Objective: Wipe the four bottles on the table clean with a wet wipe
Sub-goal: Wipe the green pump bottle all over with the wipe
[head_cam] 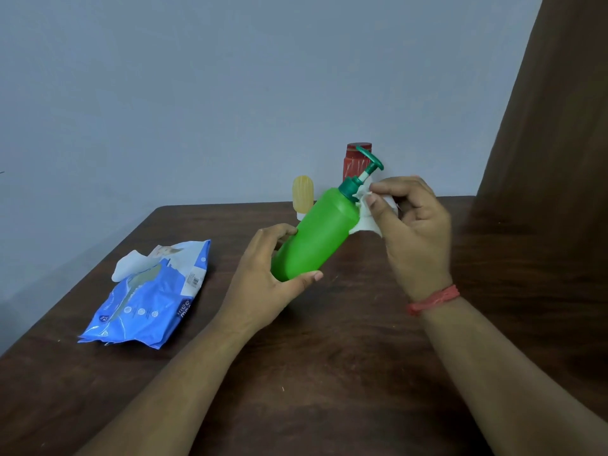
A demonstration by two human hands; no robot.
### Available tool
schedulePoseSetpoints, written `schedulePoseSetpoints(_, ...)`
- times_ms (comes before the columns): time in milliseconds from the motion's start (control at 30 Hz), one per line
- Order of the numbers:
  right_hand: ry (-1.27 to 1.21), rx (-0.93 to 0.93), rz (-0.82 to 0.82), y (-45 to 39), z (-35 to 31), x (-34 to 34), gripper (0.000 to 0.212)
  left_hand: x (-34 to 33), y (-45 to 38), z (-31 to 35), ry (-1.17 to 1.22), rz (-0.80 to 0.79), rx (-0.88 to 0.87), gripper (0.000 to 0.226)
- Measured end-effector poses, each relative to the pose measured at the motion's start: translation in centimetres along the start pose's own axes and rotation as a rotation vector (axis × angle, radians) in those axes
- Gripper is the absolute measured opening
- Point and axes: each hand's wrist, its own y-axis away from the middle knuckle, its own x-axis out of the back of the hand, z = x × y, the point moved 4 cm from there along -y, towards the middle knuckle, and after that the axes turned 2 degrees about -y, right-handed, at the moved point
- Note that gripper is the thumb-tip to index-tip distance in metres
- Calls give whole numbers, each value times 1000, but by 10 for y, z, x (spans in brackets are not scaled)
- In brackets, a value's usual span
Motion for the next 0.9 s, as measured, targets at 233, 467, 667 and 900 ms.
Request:
schedulePoseSetpoints(233,407,292,-127,10,-12,-11,14,3,0,-5,-58,41,-36,66)
schedulePoseSetpoints(467,352,256,-291,9,-9,-10,14,7,-1,-11,54,126,52,64)
schedulePoseSetpoints(667,294,188,-85,11,-10,-9,11,-1,1,-5,-16,55,-21,67)
schedulePoseSetpoints(900,313,272,-281,19,-9,-18,7,9,0,-14,14,114,40,67)
